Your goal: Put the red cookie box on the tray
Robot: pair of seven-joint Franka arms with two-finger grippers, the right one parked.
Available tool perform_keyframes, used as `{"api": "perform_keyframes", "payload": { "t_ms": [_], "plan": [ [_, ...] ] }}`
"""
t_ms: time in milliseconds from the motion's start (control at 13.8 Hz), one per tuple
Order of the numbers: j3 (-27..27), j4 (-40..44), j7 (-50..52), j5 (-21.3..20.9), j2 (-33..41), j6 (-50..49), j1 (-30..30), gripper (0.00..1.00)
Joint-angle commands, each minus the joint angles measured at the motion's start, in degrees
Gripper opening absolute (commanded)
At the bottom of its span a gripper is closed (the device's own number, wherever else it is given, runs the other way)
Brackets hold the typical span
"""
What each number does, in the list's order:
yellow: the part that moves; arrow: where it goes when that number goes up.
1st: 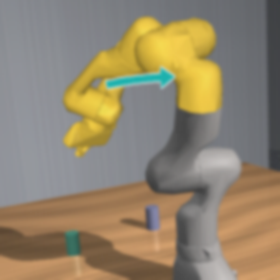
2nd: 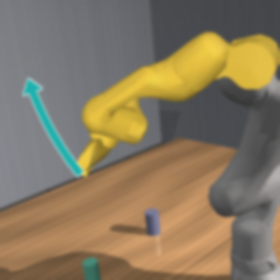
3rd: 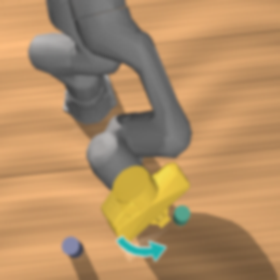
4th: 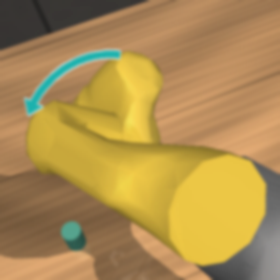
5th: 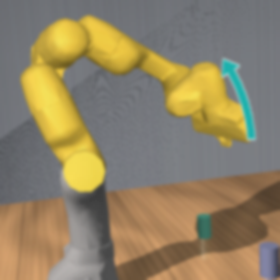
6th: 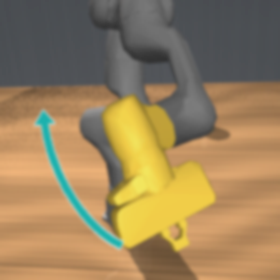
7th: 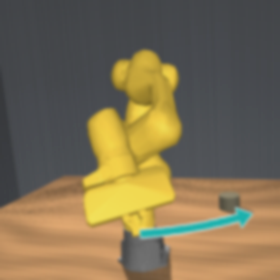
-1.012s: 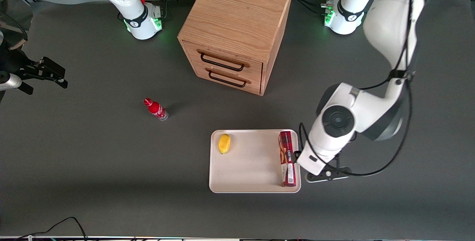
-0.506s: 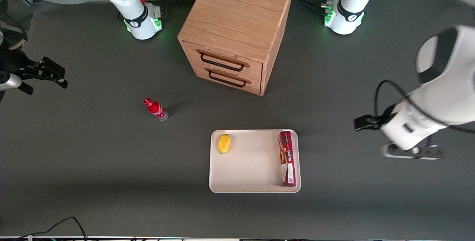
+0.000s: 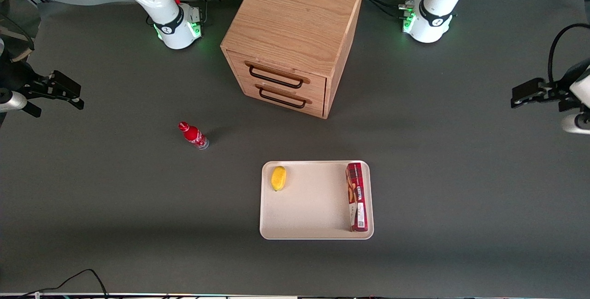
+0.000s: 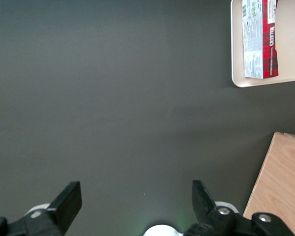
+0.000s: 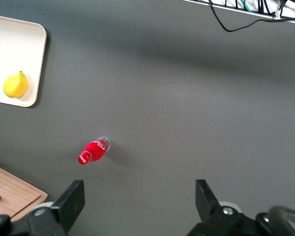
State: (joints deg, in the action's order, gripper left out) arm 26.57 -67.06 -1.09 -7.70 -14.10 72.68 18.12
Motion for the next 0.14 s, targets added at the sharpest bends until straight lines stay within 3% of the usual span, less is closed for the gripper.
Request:
{"api": "perform_keyframes", "payload": {
  "t_ms": [0, 72],
  "plan": [
    [-0.1, 0.8, -5.4, 0.8, 1.5, -3.0, 1.7, 1.0],
    [-0.1, 1.1, -6.6, 0.7, 1.5, -3.5, 1.7, 1.0]
  ]
}}
